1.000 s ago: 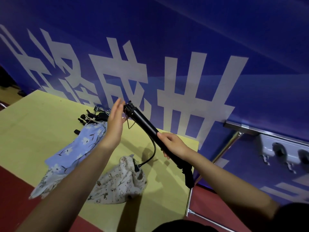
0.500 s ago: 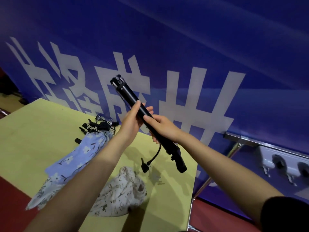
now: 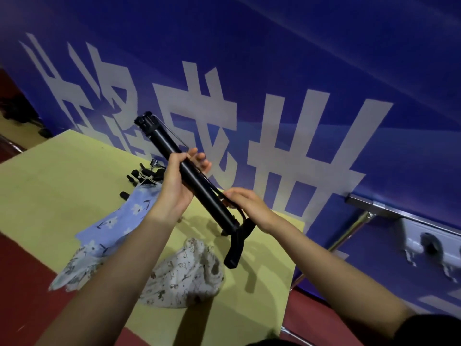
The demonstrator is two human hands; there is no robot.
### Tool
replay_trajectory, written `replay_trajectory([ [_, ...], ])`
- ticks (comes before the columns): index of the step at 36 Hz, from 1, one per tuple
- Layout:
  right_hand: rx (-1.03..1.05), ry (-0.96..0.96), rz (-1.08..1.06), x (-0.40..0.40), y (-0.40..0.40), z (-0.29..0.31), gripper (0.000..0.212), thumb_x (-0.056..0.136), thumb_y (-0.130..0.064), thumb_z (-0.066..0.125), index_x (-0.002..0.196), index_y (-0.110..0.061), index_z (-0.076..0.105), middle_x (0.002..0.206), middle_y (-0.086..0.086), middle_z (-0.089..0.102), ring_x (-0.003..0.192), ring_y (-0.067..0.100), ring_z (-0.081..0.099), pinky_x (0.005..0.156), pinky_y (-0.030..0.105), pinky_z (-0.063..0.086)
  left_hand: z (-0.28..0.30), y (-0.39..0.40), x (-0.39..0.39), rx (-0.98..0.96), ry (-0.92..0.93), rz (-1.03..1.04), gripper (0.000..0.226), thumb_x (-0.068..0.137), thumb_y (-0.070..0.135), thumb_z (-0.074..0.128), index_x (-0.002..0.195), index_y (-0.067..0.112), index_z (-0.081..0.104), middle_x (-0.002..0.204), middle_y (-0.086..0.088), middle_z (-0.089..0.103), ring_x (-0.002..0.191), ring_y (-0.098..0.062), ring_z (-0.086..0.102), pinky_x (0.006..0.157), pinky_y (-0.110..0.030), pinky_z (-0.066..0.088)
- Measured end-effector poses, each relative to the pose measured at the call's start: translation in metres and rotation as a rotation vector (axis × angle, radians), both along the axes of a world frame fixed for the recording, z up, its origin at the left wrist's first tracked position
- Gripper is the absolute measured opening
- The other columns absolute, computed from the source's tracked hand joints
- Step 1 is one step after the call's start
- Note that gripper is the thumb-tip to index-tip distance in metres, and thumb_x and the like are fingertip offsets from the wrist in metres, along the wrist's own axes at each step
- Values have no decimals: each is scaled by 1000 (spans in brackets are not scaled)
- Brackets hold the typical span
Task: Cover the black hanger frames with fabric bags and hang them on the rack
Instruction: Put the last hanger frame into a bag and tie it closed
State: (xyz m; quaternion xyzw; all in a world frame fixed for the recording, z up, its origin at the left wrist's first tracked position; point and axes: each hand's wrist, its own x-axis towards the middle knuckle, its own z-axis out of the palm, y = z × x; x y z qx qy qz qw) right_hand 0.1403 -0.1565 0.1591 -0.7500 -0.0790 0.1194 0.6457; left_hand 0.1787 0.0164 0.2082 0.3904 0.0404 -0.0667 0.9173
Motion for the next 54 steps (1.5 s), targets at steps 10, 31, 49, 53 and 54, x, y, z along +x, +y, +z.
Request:
replay_trajectory([
  [10,-266,-76,13,-1,6,-15,20,98,-19,54,99,-8,71,67,-13,53,59,0,45,60,14,36,-48,37,-13,-131,225,20,33,92,23,44,112,0,58,103,-10,62,99,-27,59,101,-40,47],
  [31,113,326,90,-15,4,-35,24,96,-21,58,110,-7,71,63,-2,49,51,9,39,51,17,34,-53,35,-1,10,116,287,22,92,34,56,74,23,50,61,8,47,55,-9,47,60,-23,44],
  [49,142,410,48,-37,9,-58,17,95,-20,60,79,-17,65,71,0,61,62,10,58,61,18,47,-46,26,4,-8,3,302,27,97,35,52,109,12,58,91,-2,66,89,-19,65,92,-34,53],
  [53,201,474,74,-36,7,-53,18,98,-23,53,91,-13,67,85,7,64,70,14,62,68,21,52,-48,28,6,-30,0,260,31,96,37,50,96,7,57,79,-6,60,77,-21,62,89,-33,52],
  [54,215,484,96,-36,6,-52,20,99,-24,52,92,-13,68,87,7,65,74,16,63,74,24,51,-47,28,6,-46,9,269,31,95,38,50,93,7,57,77,-6,59,74,-21,61,87,-32,52],
])
